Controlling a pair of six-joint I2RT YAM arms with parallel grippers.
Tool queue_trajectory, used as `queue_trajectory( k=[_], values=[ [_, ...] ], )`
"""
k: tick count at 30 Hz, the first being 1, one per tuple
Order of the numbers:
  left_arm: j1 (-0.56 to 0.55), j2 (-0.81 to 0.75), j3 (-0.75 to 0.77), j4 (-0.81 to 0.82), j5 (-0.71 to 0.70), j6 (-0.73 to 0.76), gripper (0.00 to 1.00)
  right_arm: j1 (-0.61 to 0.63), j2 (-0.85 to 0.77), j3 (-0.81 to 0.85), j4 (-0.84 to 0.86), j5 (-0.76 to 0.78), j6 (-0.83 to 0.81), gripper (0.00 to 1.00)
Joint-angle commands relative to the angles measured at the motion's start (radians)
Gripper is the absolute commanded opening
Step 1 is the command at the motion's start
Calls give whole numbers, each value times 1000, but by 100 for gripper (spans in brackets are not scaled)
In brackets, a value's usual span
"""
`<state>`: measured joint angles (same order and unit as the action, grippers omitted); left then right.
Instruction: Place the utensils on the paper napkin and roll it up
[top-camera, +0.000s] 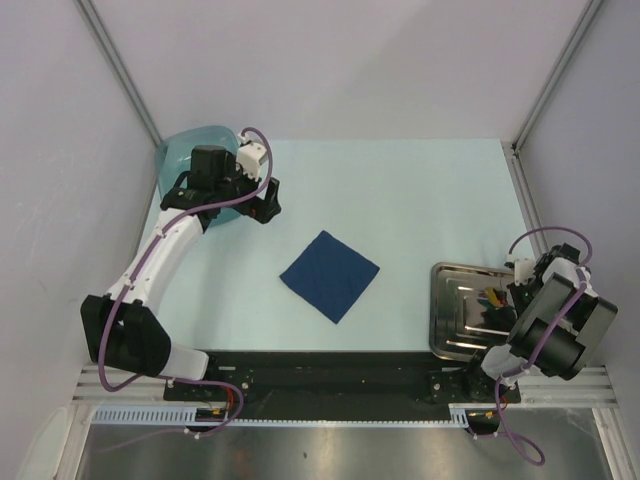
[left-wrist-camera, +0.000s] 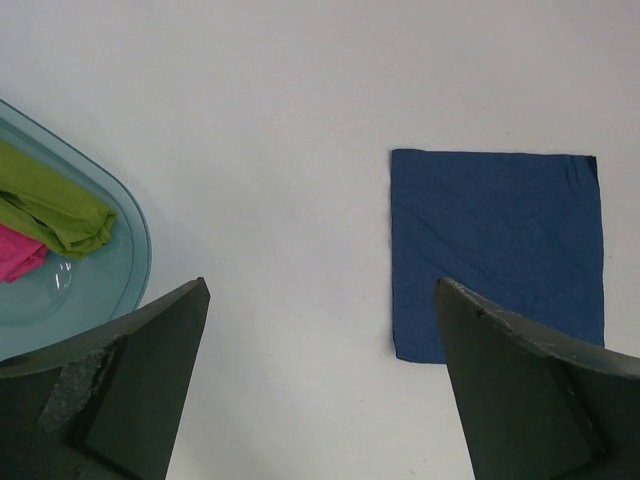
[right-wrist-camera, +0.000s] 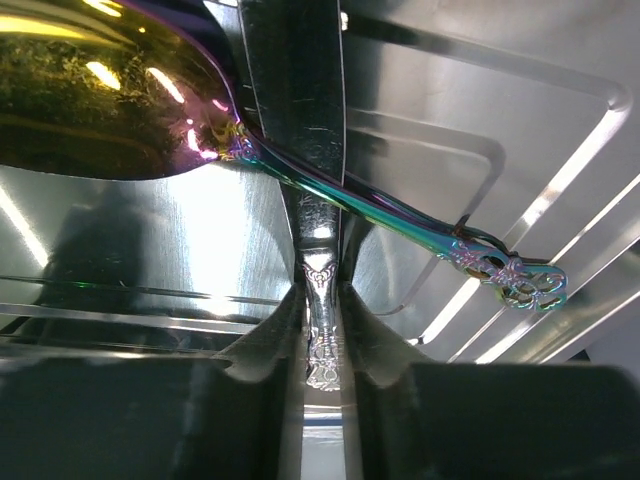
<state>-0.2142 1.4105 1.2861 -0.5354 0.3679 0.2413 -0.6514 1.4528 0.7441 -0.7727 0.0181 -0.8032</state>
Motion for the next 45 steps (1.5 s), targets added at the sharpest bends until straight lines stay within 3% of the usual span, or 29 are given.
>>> queue_trajectory(
  k=[1, 2, 10, 21, 33, 45],
  values=[
    [-5, 2, 41, 20, -6, 16, 100, -1, 24, -71, 55, -20, 12, 5],
    [-7, 1, 39, 22, -4, 16, 100, -1, 21, -66, 44, -20, 12, 0],
    [-7, -2, 19, 41, 6, 12, 100, 15, -74, 32, -213, -205, -36, 0],
    [-5, 1, 1, 68, 14, 21, 99, 26, -244, 67, -336, -280, -80, 0],
    [-5, 51, 53, 74, -1, -16, 100, -5, -351, 141, -343, -215, -22, 0],
    [13, 54, 74, 103, -92, -134, 100, 9, -217, 339, -218, -168, 159, 0]
  ],
)
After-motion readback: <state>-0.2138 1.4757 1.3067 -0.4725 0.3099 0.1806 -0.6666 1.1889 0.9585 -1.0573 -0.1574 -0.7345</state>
